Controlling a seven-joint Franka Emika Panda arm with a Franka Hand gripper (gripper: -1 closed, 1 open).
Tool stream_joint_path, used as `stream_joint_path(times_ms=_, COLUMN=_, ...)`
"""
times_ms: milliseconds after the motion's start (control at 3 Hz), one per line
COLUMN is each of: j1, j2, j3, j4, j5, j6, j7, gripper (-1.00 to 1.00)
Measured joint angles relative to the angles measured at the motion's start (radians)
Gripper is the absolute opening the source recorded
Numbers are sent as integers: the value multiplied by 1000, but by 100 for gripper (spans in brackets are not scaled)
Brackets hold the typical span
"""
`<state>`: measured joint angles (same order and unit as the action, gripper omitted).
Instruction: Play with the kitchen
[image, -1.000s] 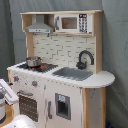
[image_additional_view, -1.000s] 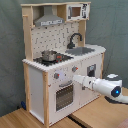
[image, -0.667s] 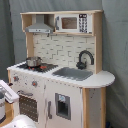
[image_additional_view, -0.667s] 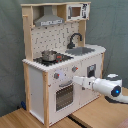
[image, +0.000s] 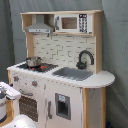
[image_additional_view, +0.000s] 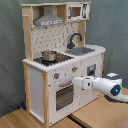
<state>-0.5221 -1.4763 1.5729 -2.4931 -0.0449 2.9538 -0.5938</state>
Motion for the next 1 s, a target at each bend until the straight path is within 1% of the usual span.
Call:
stream_joint_path(times_ms=333, j1=-5, j2=0, j3=-24, j4=-20, j5=0, j6=3, j7=-103, gripper=100)
stream_joint_path(times_ms=667, j1=-32, j2=0, j3=-10, j4=-93, j5=1, j6=66, j7=-129, gripper=100)
stream_joint_path(times_ms=1000, j1=-113, j2=0, j3=5, j4=-90, j5=1, j6=137, j7=-130, gripper=100)
